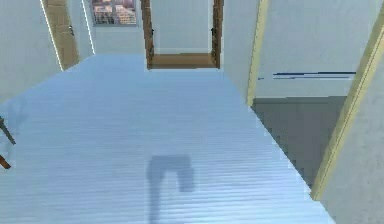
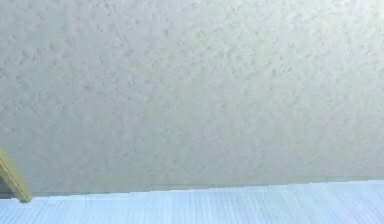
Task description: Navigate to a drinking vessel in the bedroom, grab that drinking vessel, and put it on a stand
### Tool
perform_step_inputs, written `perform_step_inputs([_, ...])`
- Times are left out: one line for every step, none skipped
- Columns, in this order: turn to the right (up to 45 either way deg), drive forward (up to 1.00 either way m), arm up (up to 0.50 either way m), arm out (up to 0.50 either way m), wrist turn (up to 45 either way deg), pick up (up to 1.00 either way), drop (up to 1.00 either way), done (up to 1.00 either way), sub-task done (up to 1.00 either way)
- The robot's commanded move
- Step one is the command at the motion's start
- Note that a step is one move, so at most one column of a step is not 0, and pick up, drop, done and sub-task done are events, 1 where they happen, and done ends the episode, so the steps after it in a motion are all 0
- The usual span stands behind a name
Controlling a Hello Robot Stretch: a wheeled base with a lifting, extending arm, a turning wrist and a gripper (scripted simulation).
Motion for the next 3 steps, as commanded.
perform_step_inputs([0.0, 1.0, 0.0, 0.0, 0.0, 0.0, 0.0, 0.0, 0.0])
perform_step_inputs([0.0, 1.0, 0.0, 0.0, 0.0, 0.0, 0.0, 0.0, 0.0])
perform_step_inputs([0.0, 1.0, 0.0, 0.0, 0.0, 0.0, 0.0, 0.0, 0.0])
